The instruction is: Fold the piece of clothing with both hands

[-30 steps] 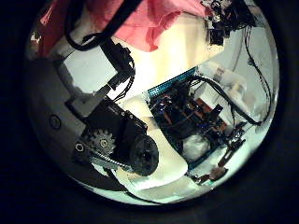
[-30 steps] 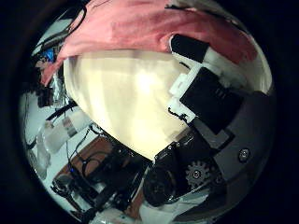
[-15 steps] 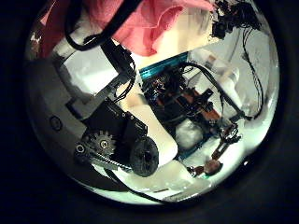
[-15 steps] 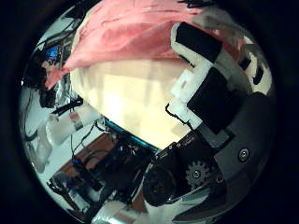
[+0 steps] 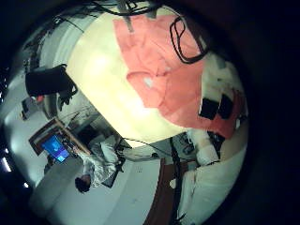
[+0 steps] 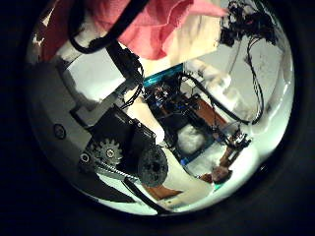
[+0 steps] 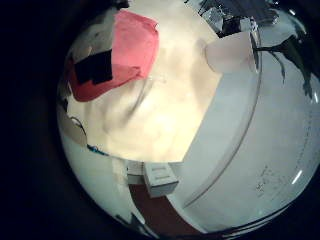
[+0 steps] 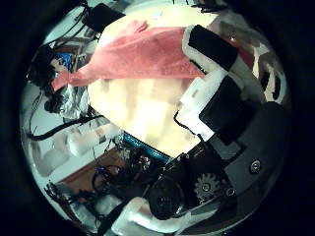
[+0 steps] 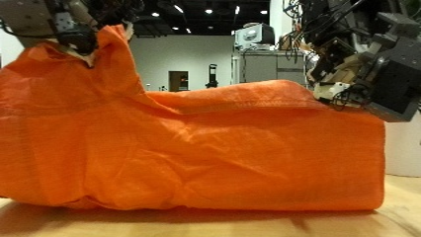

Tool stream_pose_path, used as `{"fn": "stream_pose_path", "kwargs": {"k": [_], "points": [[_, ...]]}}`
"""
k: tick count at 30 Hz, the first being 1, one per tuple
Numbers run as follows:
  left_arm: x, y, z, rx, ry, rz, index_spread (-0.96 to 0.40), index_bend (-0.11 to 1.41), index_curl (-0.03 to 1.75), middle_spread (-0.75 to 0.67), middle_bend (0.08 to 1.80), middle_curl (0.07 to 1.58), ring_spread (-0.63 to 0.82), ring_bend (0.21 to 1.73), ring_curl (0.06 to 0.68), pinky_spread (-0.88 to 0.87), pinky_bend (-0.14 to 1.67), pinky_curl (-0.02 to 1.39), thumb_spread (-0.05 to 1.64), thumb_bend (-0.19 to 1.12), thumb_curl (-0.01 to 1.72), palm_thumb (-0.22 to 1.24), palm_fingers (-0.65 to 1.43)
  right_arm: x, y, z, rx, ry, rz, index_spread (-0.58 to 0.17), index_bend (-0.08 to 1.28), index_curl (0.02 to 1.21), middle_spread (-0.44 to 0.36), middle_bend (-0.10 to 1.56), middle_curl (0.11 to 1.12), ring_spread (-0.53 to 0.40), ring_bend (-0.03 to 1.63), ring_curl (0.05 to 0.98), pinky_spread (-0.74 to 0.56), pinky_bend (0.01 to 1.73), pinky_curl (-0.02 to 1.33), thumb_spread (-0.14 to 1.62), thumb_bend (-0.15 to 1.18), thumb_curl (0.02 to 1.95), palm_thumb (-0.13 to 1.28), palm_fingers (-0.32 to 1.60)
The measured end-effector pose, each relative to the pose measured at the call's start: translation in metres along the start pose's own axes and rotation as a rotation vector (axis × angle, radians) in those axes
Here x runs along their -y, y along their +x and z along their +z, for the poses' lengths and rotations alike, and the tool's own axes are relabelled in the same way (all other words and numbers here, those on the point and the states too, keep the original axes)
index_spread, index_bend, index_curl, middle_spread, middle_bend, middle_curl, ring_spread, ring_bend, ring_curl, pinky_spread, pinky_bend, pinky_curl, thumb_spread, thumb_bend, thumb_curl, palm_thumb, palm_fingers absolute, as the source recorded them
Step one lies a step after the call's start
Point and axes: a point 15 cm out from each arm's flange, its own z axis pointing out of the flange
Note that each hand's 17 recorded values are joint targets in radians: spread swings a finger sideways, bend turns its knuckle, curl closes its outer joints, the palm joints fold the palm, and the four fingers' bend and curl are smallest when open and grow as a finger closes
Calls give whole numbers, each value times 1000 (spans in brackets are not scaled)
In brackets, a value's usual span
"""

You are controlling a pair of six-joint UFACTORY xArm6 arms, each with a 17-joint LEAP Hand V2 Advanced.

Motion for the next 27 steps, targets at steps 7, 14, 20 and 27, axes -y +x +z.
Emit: {"fn": "stream_pose_path", "kwargs": {"k": [7, 14, 20, 27], "points": [[71, -19, 8, 27, 16, -43, -707, 163, 1403, -587, 925, 1025, -458, 1365, 506, -618, 1263, 545, 955, -13, 772, 857, 1077, 64, 21, 31, 30, -83, 30, -307, 944, 947, -150, 1232, 827, -235, 1327, 715, -302, 1145, 864, 1324, -9, 528, 1079, 1029], [143, -44, 35, 22, 44, -104, -687, 161, 1419, -587, 906, 1040, -458, 1370, 509, -616, 1261, 550, 962, -13, 769, 862, 1053, 136, 31, 60, 70, -103, 52, -311, 948, 969, -154, 1239, 833, -238, 1329, 729, -298, 1119, 917, 1354, -12, 521, 1020, 999], [181, -55, 43, 28, 102, -133, -667, 164, 1423, -590, 906, 1058, -456, 1359, 518, -618, 1204, 553, 964, -29, 749, 838, 930, 179, 38, 97, 80, -132, 95, -318, 938, 985, -159, 1240, 840, -246, 1339, 741, -308, 1102, 961, 1407, -26, 483, 909, 959], [221, -58, 30, 30, 263, -193, -627, 180, 1380, -584, 913, 1056, -469, 1271, 504, -629, 1060, 544, 1032, -27, 664, 742, 671, 205, 45, 123, 88, -77, 160, -334, 773, 946, -161, 1200, 823, -250, 1352, 739, -348, 1084, 965, 1512, -8, 385, 787, 872]]}}
